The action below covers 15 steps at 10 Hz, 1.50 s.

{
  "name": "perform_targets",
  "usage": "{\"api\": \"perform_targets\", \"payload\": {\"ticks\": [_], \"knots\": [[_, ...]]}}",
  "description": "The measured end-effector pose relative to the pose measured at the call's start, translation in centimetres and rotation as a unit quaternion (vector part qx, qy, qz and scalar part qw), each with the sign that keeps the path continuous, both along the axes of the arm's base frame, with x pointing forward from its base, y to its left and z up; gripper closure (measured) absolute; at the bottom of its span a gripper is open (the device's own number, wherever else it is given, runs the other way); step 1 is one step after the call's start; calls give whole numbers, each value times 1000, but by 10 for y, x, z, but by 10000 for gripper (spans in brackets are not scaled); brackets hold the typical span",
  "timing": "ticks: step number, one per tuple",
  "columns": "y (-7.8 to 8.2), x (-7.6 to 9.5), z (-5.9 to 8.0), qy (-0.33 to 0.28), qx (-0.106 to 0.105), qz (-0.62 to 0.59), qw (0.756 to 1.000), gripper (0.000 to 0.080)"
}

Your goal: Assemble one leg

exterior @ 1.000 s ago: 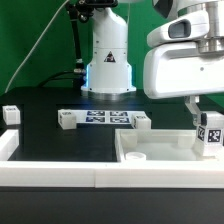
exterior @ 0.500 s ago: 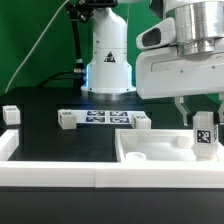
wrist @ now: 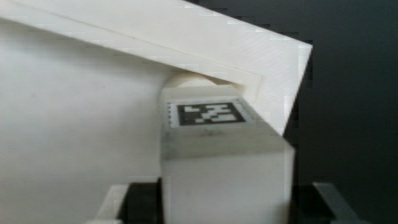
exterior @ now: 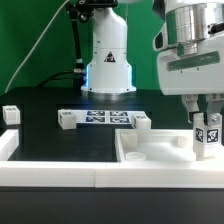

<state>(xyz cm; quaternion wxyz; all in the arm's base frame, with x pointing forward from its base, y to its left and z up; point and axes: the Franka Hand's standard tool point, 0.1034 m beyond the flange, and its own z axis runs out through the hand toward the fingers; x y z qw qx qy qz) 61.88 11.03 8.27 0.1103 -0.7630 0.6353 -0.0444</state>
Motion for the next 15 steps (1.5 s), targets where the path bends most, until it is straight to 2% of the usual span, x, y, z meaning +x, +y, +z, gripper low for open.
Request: {"api": "perform_targets", "payload": {"ticks": [2,3,4,5,6,7,9,11,13,15], "knots": [[-1,-1,0,10,18,-50,999,499],[0,-1,0,9,20,-51,998,499],[0,-1,0,8,17,-38,999,419],[0,-1,0,5,12,-15,1000,282],[0,0,0,1,6,11,1000,282],[1,-1,0,-3,-3,48,999,174],[8,-3,-1,-6,-35,174,984,157],[15,-2,1,-13,-66,289,955,150],[16,-1,1,-21,-93,395,914,150],[15,-1,-2,-26,-118,504,855,150]]}}
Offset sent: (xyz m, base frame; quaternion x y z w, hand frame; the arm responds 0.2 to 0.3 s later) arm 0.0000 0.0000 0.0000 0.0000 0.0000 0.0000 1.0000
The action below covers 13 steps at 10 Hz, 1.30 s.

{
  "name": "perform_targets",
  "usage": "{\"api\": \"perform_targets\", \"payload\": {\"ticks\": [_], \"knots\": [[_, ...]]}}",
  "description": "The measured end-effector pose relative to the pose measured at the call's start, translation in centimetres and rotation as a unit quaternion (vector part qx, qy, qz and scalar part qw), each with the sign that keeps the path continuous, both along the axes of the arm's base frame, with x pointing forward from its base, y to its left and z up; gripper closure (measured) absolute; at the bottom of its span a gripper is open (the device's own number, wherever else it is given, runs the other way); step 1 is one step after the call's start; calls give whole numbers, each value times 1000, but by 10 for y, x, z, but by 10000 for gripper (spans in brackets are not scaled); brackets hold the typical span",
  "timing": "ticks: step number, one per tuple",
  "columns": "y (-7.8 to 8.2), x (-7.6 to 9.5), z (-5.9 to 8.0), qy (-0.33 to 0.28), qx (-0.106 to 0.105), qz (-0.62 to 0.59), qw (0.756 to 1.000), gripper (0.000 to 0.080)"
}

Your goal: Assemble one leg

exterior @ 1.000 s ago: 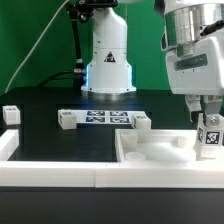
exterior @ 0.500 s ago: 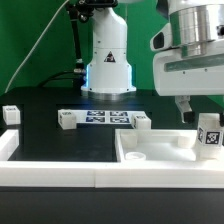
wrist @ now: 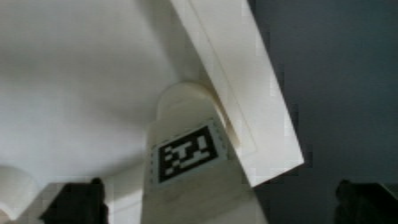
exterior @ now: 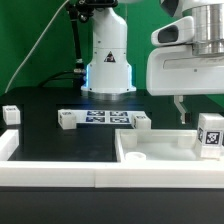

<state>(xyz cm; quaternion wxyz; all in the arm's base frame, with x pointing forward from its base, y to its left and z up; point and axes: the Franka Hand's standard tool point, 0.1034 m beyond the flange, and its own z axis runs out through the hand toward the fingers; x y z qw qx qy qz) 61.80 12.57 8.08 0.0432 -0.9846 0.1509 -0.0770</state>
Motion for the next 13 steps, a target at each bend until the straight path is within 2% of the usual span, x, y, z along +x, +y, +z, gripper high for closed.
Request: {"api": "perform_targets", "payload": {"ticks": [4,6,8,9,10,13], "knots": [[-11,7,-4,7,-32,173,984,150],[-11,7,-4,6,-34,184,982,150],[-11,7,-4,6,-34,184,982,408],[-11,6,-4,6,-34,184,982,408],[-11,6,-4,7,-34,180,983,509],[-12,6,-5,8,-24,138,990,509]]}}
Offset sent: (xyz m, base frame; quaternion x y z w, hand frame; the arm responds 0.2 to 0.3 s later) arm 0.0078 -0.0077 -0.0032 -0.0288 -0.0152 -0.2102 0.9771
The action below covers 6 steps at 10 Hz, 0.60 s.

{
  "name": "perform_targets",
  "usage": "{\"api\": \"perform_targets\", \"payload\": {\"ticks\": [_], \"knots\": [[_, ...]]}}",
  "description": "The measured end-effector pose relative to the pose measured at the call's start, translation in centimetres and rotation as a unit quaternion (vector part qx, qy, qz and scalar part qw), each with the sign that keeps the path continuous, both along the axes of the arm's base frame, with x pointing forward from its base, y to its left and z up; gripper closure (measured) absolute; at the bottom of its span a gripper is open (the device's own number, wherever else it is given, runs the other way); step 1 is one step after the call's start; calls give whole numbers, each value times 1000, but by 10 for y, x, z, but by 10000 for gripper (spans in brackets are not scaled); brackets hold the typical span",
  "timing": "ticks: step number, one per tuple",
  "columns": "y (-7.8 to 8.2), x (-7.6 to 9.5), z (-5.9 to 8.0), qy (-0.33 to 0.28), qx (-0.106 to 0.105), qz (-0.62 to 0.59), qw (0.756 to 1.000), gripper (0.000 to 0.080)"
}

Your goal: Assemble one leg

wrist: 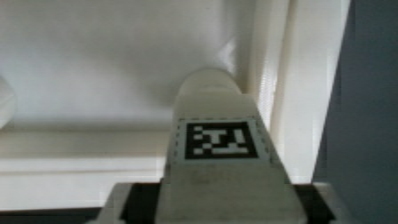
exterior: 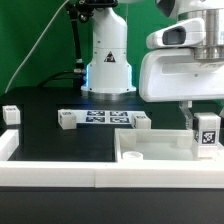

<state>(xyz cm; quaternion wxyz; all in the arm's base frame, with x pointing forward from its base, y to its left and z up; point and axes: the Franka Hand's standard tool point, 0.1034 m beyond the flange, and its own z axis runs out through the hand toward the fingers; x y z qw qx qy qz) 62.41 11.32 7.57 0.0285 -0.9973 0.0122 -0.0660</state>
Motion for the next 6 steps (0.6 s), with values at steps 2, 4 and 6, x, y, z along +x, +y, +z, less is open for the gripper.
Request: {"api": "perform_targets", "payload": {"ticks": [2,4,6], "knots": [[-2,-1,-1,-4,42,-182,982,509],[-2,-3,-1,7,76,-347,935,508],[0,-5,-2,21,95,-477,873,508]]}}
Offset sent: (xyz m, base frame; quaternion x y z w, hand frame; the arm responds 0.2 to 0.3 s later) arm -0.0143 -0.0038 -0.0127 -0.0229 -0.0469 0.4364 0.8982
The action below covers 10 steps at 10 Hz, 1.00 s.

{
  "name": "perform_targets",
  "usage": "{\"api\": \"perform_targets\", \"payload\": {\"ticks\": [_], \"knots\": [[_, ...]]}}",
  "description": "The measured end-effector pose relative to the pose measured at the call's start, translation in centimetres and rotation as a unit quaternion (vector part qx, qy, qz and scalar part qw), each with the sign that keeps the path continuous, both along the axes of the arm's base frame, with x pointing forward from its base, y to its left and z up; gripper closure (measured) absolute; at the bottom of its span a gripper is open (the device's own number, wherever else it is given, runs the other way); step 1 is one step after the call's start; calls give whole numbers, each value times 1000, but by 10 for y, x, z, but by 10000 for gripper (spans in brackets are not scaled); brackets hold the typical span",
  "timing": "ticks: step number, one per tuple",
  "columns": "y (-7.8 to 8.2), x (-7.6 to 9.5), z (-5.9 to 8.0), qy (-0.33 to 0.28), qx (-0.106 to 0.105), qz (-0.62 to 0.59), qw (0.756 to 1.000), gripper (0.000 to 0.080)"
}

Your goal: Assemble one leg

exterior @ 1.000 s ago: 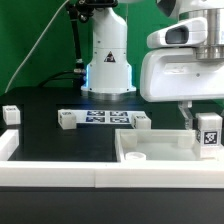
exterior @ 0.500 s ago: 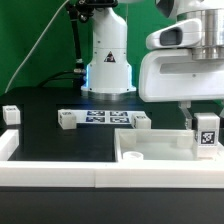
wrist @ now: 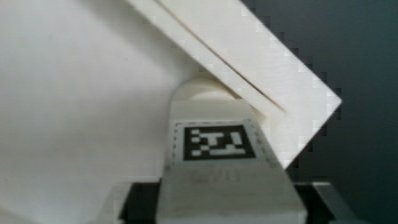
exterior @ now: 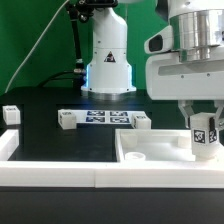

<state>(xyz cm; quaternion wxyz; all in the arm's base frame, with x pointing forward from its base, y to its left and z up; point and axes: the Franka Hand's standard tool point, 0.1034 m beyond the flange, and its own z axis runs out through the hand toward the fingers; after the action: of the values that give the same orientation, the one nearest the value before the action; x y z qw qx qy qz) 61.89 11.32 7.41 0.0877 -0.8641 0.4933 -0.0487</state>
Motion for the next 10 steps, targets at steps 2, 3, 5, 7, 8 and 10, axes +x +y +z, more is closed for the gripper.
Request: {"api": "perform_targets", "payload": {"ticks": [2,3,5,7,8,10], "knots": [[5,-2,-1,14,19,-131,991,507],[5,-2,-1,19,33,-189,981,507],[4,-2,-1,25,53,-239,969,507],[5,-2,-1,35,73,-315,945,507],[5,-2,-1,35,73,-314,946,507],[5,-2,-1,31,68,-285,956,278]]}}
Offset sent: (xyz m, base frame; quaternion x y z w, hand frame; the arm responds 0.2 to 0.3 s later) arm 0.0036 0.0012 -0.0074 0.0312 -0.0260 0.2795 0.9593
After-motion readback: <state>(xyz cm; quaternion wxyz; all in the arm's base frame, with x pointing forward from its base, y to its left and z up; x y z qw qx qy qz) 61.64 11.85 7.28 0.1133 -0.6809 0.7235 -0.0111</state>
